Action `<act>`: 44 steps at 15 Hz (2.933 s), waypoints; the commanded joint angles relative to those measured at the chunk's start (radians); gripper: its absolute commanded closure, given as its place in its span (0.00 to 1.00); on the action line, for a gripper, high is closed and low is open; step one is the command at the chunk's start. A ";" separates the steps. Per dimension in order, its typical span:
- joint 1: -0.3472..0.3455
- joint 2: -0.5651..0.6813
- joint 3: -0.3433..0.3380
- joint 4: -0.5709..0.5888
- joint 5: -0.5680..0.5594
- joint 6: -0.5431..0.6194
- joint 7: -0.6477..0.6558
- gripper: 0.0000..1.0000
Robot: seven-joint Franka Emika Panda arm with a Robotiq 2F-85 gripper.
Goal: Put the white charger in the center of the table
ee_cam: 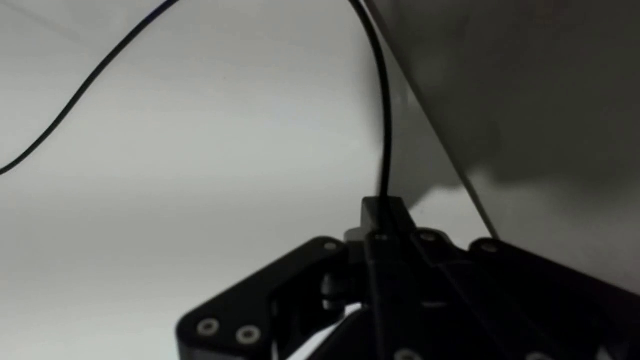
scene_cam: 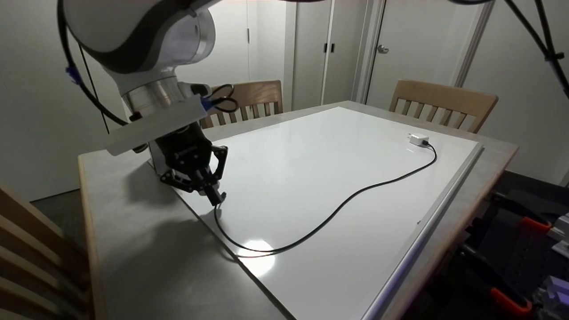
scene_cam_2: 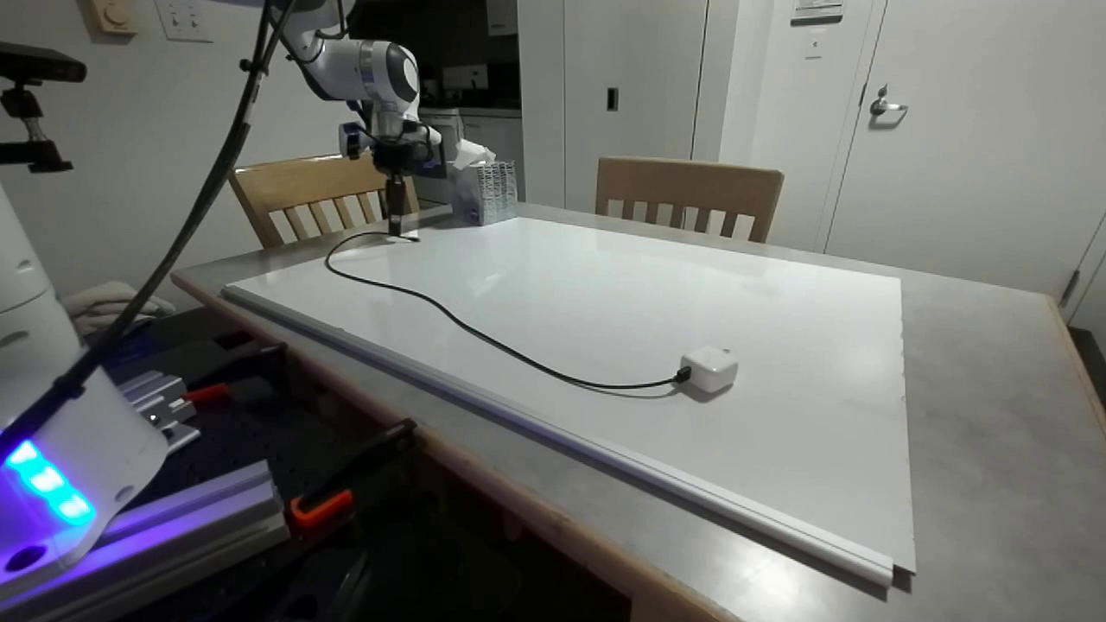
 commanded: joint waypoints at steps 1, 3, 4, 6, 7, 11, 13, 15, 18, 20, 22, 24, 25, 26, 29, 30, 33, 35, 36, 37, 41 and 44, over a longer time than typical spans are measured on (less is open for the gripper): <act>0.001 0.000 0.000 0.001 0.000 0.000 0.000 0.97; -0.006 -0.011 -0.009 -0.019 0.007 -0.008 0.038 0.99; -0.011 -0.023 -0.017 -0.037 0.010 -0.014 0.076 0.99; -0.026 -0.052 -0.034 -0.088 0.013 -0.003 0.160 0.99; -0.035 -0.062 -0.042 -0.111 0.013 0.001 0.193 0.99; -0.075 -0.097 -0.057 -0.195 0.018 0.022 0.289 0.99; -0.099 -0.133 -0.060 -0.264 0.024 0.039 0.349 0.99; -0.125 -0.183 -0.064 -0.356 0.032 0.056 0.423 0.99; -0.098 -0.121 -0.095 -0.260 0.040 0.015 0.411 0.97; -0.109 -0.148 -0.095 -0.303 0.042 0.027 0.421 0.97; -0.108 -0.159 -0.094 -0.318 0.042 0.029 0.428 0.99; -0.103 -0.159 -0.116 -0.318 0.043 0.019 0.466 0.99; -0.102 -0.174 -0.130 -0.339 0.040 0.030 0.491 0.99; -0.101 -0.190 -0.145 -0.359 0.036 0.041 0.516 0.99; -0.111 -0.226 -0.184 -0.399 0.018 0.044 0.565 0.99; -0.115 -0.232 -0.196 -0.408 0.012 0.052 0.575 0.99; -0.141 -0.271 -0.231 -0.473 0.016 0.072 0.610 0.99; -0.161 -0.308 -0.256 -0.541 0.027 0.086 0.682 0.99; -0.174 -0.339 -0.266 -0.595 0.040 0.106 0.737 0.99; -0.186 -0.362 -0.271 -0.641 0.049 0.117 0.779 0.99; -0.205 -0.322 -0.262 -0.590 0.026 0.074 0.812 0.97; -0.203 -0.342 -0.261 -0.617 0.026 0.078 0.826 0.97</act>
